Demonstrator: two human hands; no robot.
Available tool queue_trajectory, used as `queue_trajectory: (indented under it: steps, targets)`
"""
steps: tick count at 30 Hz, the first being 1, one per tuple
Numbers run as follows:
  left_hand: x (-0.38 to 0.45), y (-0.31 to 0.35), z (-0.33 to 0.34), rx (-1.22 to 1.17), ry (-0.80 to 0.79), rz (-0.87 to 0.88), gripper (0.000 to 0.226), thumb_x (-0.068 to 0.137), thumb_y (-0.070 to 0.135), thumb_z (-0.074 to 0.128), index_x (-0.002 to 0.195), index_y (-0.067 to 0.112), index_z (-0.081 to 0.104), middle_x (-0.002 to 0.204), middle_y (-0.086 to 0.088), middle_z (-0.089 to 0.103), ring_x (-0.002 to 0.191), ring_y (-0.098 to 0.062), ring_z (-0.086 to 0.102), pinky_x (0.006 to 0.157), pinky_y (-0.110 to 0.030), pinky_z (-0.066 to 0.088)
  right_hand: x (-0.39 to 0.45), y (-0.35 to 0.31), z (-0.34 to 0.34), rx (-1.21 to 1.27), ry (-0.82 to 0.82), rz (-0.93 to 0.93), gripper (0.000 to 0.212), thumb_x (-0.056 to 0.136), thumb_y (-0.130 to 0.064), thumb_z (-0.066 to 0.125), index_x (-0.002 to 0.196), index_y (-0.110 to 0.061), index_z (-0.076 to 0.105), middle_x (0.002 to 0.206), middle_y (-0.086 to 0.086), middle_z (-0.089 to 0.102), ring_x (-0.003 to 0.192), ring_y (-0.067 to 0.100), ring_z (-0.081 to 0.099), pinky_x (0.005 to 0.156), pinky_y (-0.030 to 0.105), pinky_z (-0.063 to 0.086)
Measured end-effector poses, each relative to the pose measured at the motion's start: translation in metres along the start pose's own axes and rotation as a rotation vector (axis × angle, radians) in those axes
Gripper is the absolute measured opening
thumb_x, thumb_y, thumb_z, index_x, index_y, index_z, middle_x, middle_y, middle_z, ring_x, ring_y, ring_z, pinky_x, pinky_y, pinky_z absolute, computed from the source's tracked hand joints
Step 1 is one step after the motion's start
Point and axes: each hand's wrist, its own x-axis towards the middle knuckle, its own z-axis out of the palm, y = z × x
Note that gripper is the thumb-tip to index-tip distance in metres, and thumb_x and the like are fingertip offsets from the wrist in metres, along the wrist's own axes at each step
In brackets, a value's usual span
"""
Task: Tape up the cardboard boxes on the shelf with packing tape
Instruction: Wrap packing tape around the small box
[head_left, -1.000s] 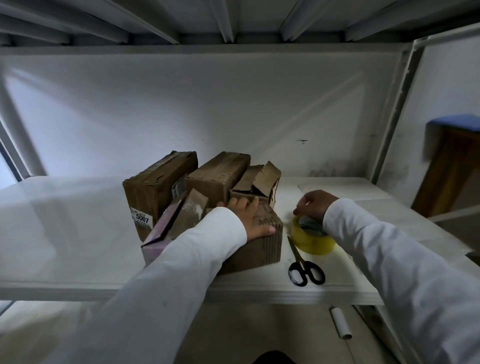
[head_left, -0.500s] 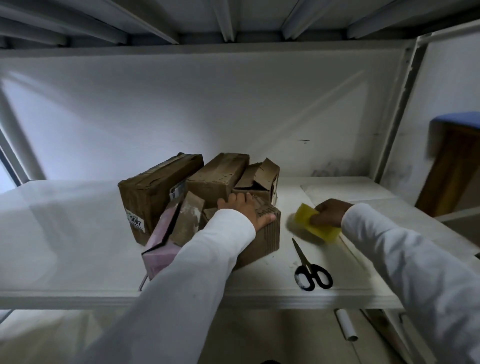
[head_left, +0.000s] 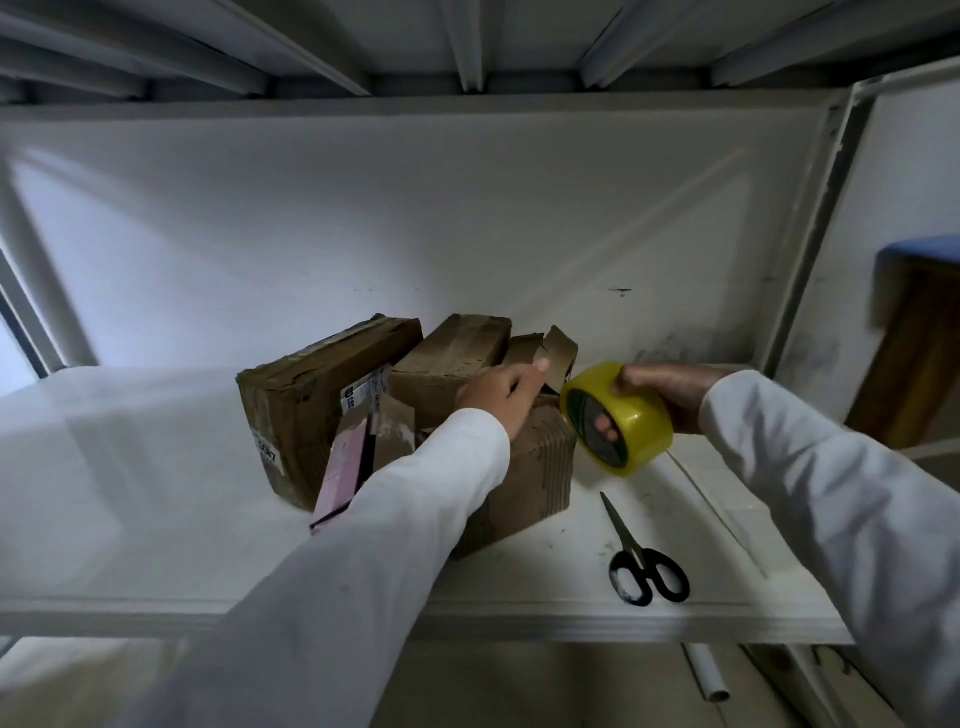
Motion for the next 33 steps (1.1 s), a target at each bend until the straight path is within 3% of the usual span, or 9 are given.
queue_trajectory:
  steps: [4,11,15,21,23,26,29,31,33]
  targets:
    - [0.001,0.019,0.006,-0.052,-0.080,0.002,0.049,0.091,0.062,0.040,0.105,0.024,0.067,0.114,-0.002,0.060,0.108,-0.022,0.054,0.099,-0.037,0.040,-0.005,-0.006,0.007,-0.163,-0.015,-0.050,0.044,0.055,-0.025,0.061,0.090,0.003,0.059,0.071,0.012,0.069,0.063,0.024,0.065,0.068,0.034,0.051]
    - [0.000,0.042,0.017,-0.246,-0.065,-0.005,0.017,0.085,0.020,0.069,0.096,0.007,0.071,0.098,-0.006,0.067,0.097,-0.020,0.061,0.088,-0.028,0.045,-0.020,-0.007,0.003,-0.274,0.054,-0.091,0.029,0.060,-0.017,0.051,0.087,-0.010,0.058,0.061,0.001,0.070,0.055,0.011,0.067,0.049,0.017,0.049]
    - [0.003,0.051,0.020,-0.285,-0.040,-0.024,0.023,0.085,0.019,0.069,0.105,0.006,0.068,0.098,-0.004,0.063,0.091,-0.016,0.057,0.081,-0.023,0.041,-0.026,-0.007,0.002,-0.334,0.081,-0.112,0.029,0.056,-0.016,0.055,0.084,-0.011,0.058,0.059,-0.002,0.069,0.054,0.008,0.066,0.049,0.016,0.048]
    - [0.005,0.054,0.023,-0.264,-0.002,-0.054,0.025,0.088,0.024,0.066,0.107,0.008,0.071,0.109,-0.006,0.067,0.102,-0.021,0.059,0.089,-0.028,0.046,-0.028,-0.010,0.001,-0.420,0.094,-0.096,0.034,0.060,-0.018,0.057,0.092,-0.009,0.061,0.072,0.005,0.074,0.065,0.017,0.070,0.062,0.021,0.053]
    - [0.006,0.054,0.023,-0.194,0.030,-0.052,0.018,0.088,0.023,0.065,0.101,0.012,0.072,0.103,-0.004,0.068,0.096,-0.022,0.061,0.088,-0.030,0.049,-0.029,-0.011,0.003,-0.466,0.093,-0.073,0.029,0.067,-0.017,0.062,0.095,-0.011,0.060,0.071,0.003,0.073,0.062,0.013,0.070,0.058,0.017,0.052]
    - [0.004,0.058,0.021,0.173,0.034,0.037,0.011,0.090,0.019,0.055,0.085,0.022,0.065,0.085,-0.001,0.059,0.078,-0.023,0.053,0.073,-0.026,0.045,-0.028,-0.013,0.008,-0.546,0.122,-0.065,0.016,0.083,-0.011,0.061,0.099,-0.010,0.060,0.071,0.000,0.071,0.056,0.006,0.067,0.049,0.010,0.047]
    - [0.002,0.063,0.023,0.369,0.092,0.097,0.017,0.093,0.018,0.046,0.098,0.011,0.061,0.093,-0.005,0.060,0.085,-0.025,0.056,0.070,-0.029,0.044,-0.030,-0.017,0.015,-0.570,0.136,-0.081,0.010,0.092,-0.013,0.050,0.092,-0.012,0.059,0.075,0.001,0.071,0.061,0.009,0.067,0.055,0.014,0.048]
    - [0.001,0.063,0.024,0.156,0.169,0.057,0.018,0.094,0.018,0.046,0.099,0.008,0.060,0.092,-0.007,0.060,0.084,-0.024,0.055,0.067,-0.027,0.040,-0.031,-0.017,0.016,-0.490,0.095,-0.092,0.012,0.091,-0.012,0.049,0.090,-0.011,0.060,0.076,0.005,0.072,0.070,0.017,0.069,0.066,0.022,0.052]
    - [0.003,0.063,0.020,-0.177,0.218,-0.081,0.019,0.094,0.016,0.046,0.088,0.006,0.061,0.082,-0.007,0.057,0.076,-0.023,0.052,0.066,-0.024,0.038,-0.033,-0.010,0.014,-0.264,0.143,-0.175,0.006,0.081,-0.012,0.058,0.086,-0.009,0.058,0.067,0.005,0.069,0.062,0.016,0.066,0.058,0.021,0.052]
